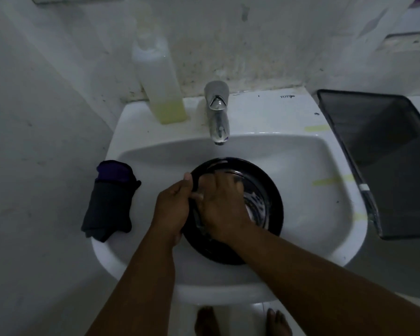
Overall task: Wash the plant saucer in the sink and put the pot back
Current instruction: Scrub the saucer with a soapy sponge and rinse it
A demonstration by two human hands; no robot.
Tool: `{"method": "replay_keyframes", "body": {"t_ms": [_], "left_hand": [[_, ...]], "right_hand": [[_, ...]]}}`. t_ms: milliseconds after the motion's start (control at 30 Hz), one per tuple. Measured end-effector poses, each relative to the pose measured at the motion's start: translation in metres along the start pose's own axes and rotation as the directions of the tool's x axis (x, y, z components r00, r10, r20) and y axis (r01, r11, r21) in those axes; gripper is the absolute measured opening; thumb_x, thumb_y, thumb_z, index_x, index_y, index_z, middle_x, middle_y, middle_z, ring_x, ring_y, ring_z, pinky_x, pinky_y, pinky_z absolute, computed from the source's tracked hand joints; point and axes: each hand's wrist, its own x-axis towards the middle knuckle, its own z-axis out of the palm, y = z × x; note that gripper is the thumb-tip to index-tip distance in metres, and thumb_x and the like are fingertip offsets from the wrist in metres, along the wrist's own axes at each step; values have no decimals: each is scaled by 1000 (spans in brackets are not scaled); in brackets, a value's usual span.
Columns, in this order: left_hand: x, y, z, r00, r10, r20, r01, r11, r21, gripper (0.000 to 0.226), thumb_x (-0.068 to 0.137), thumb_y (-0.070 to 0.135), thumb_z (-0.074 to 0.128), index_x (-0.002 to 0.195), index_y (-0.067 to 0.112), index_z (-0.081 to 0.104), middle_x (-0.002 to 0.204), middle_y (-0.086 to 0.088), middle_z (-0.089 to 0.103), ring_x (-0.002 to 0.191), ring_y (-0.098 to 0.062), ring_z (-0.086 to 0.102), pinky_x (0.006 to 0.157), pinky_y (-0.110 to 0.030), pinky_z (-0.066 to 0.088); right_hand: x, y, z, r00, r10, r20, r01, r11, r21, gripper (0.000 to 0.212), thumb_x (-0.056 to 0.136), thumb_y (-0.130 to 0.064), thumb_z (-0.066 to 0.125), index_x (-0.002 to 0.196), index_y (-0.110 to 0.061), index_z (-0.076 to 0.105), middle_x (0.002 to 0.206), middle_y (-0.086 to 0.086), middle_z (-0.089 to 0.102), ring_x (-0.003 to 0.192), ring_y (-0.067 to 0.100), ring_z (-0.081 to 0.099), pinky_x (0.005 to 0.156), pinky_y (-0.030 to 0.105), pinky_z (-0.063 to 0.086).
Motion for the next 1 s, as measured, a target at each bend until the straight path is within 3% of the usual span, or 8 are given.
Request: {"method": "replay_keyframes", "body": {"t_ms": [233, 400, 533, 600, 667, 800, 900, 1000], "left_hand": [[-2, 0, 3, 1000, -3, 6, 3, 999, -35, 36, 98, 53, 59, 79, 31, 82, 95, 1, 80, 94, -18, 76, 92, -37, 59], [-1, 3, -5, 999, 30, -19, -30, 1000, -6, 40, 98, 55, 58, 88, 25, 83, 91, 1, 80, 90, -18, 76, 86, -34, 60], [-3, 1, 3, 999, 21, 29, -21, 1000, -12, 39, 99, 51, 58, 73, 35, 82, 88, 6, 80, 87, -13, 76, 82, -30, 59], [-4, -1, 9, 998, 7, 57, -6, 1000, -14, 34, 100, 48, 58, 80, 34, 82, 93, 6, 80, 90, -12, 76, 85, -30, 60], [-4, 0, 9, 998, -9, 66, 10, 1000, -5, 27, 102, 42, 58, 90, 32, 80, 97, 4, 80, 92, -13, 76, 87, -30, 61], [-3, 1, 3, 997, -2, 78, 3, 1000, -13, 28, 101, 44, 58, 85, 35, 79, 97, 7, 80, 90, -10, 76, 78, -24, 59], [-5, 1, 5, 997, 15, 82, -14, 1000, -11, 35, 99, 54, 53, 92, 31, 79, 94, 8, 80, 88, -8, 76, 74, -22, 57], [-5, 3, 6, 998, -7, 67, 8, 1000, -27, 35, 103, 47, 54, 95, 26, 82, 97, 4, 80, 90, -12, 77, 77, -26, 58]], "right_hand": [[22, 37, -27, 987, 135, -82, -146, 978, -149, 71, 93, -77, 32, 105, -14, 61, 101, 12, 59, 93, 33, 52, 78, 43, 34], [-14, 31, -26, 998, -10, 68, 15, 996, -85, 83, 90, -83, 16, 119, -20, 60, 112, 11, 56, 101, 31, 49, 83, 43, 33], [3, 54, -35, 990, 119, -77, -129, 980, -153, 76, 92, -80, 19, 103, -16, 59, 103, 12, 54, 95, 32, 49, 80, 43, 34], [16, 38, -36, 982, 154, -112, -163, 984, -68, 72, 94, -77, 22, 99, -16, 58, 100, 10, 53, 93, 31, 48, 80, 43, 31], [16, 13, -31, 981, 164, -105, -160, 986, 44, 66, 96, -73, 22, 98, -18, 60, 100, 8, 53, 93, 29, 46, 79, 41, 29], [13, 14, -24, 981, 94, -172, -77, 992, 103, 43, 99, -55, 36, 100, -20, 60, 100, 7, 51, 92, 30, 47, 76, 38, 23], [20, 20, -33, 944, 207, -257, -184, 977, 111, 44, 97, -58, 43, 105, -17, 58, 105, 10, 50, 96, 30, 43, 80, 40, 27], [9, 4, -51, 973, 142, -184, -142, 990, 15, 49, 97, -65, 38, 105, -22, 60, 111, 10, 50, 99, 29, 41, 81, 40, 26]]}}
